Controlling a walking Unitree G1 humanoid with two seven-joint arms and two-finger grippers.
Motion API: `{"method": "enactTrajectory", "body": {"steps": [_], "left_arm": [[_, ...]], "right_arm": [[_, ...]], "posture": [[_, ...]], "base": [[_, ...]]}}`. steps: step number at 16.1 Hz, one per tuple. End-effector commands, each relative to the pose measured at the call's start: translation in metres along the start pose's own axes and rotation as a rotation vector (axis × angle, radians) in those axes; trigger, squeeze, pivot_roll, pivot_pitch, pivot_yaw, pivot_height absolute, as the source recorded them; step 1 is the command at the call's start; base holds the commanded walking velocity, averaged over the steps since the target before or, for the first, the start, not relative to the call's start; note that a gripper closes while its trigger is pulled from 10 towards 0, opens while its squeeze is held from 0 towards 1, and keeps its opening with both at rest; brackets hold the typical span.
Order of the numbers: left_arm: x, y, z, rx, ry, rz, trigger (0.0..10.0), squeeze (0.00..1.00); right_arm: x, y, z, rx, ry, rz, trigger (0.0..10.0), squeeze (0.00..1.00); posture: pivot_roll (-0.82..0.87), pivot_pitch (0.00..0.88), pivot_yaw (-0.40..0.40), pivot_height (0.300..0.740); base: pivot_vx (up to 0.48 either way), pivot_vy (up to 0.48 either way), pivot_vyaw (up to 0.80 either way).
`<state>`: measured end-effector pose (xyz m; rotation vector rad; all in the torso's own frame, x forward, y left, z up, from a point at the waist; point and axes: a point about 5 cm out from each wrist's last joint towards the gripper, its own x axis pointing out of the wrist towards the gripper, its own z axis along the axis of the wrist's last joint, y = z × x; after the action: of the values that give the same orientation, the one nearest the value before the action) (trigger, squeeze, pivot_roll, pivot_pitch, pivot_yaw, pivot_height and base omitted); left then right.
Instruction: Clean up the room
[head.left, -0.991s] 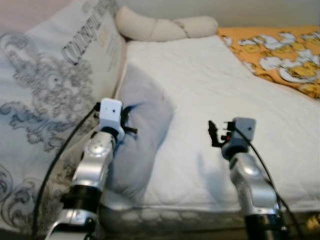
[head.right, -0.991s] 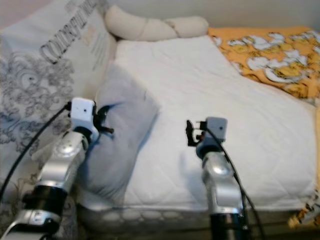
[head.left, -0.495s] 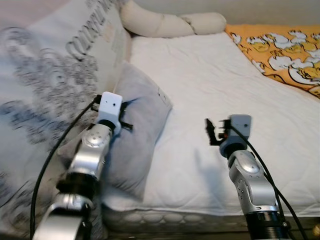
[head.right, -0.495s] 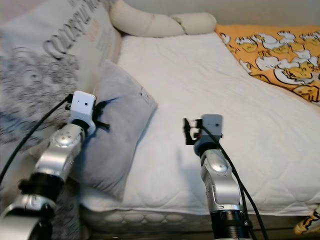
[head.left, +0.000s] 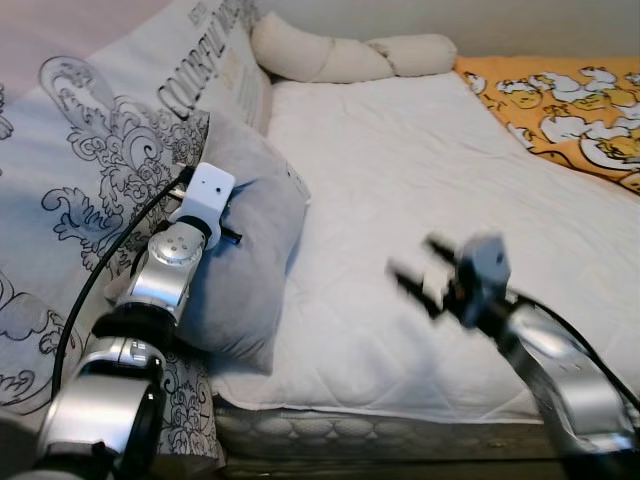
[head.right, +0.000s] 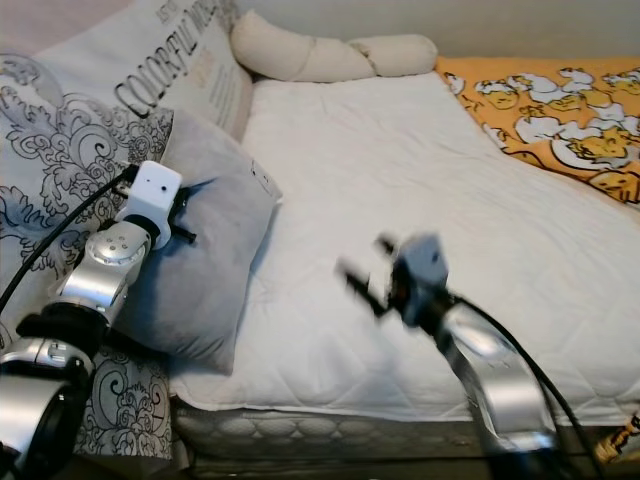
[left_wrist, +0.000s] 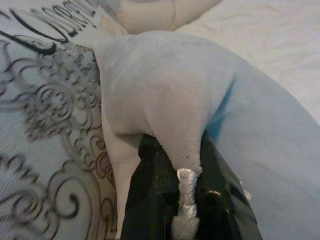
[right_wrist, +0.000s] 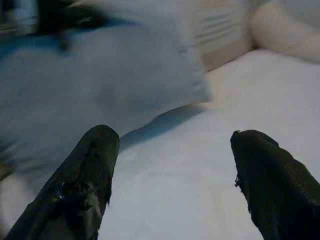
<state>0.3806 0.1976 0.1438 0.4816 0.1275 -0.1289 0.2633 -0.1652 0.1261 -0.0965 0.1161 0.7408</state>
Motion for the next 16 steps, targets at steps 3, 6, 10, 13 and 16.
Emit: {"method": "enactTrajectory", "body": {"steps": [3, 6, 10, 13, 16], "left_arm": [[0.005, 0.002, 0.009, 0.067, -0.046, -0.029, 10.0, 0.00], [0.007, -0.003, 0.008, 0.124, -0.046, -0.057, 10.0, 0.37], [0.005, 0.001, 0.019, -0.004, -0.178, -0.002, 10.0, 1.00], [-0.002, 0.007, 0.023, 0.038, -0.257, -0.013, 10.0, 1.00], [-0.008, 0.014, 0.027, 0.044, -0.308, -0.015, 10.0, 1.00]], "right_arm": [[-0.003, 0.012, 0.011, 0.016, -0.020, 0.163, 10.0, 0.00], [-0.002, 0.019, 0.012, 0.028, -0.021, 0.201, 10.0, 0.00], [-0.003, 0.019, 0.010, 0.056, -0.029, 0.158, 10.0, 0.42], [-0.005, 0.021, 0.010, 0.077, -0.042, 0.150, 10.0, 0.75], [-0.005, 0.023, 0.007, 0.091, -0.042, 0.150, 10.0, 0.79]], "posture": [[-0.07, 0.000, 0.069, 0.740], [-0.07, 0.000, 0.078, 0.740], [-0.08, 0.000, 0.092, 0.740], [-0.08, 0.000, 0.101, 0.740], [-0.08, 0.000, 0.094, 0.740]], "base": [[0.000, 0.000, 0.00], [0.000, 0.000, 0.00], [0.000, 0.000, 0.00], [0.000, 0.000, 0.00], [0.000, 0.000, 0.00]]}}
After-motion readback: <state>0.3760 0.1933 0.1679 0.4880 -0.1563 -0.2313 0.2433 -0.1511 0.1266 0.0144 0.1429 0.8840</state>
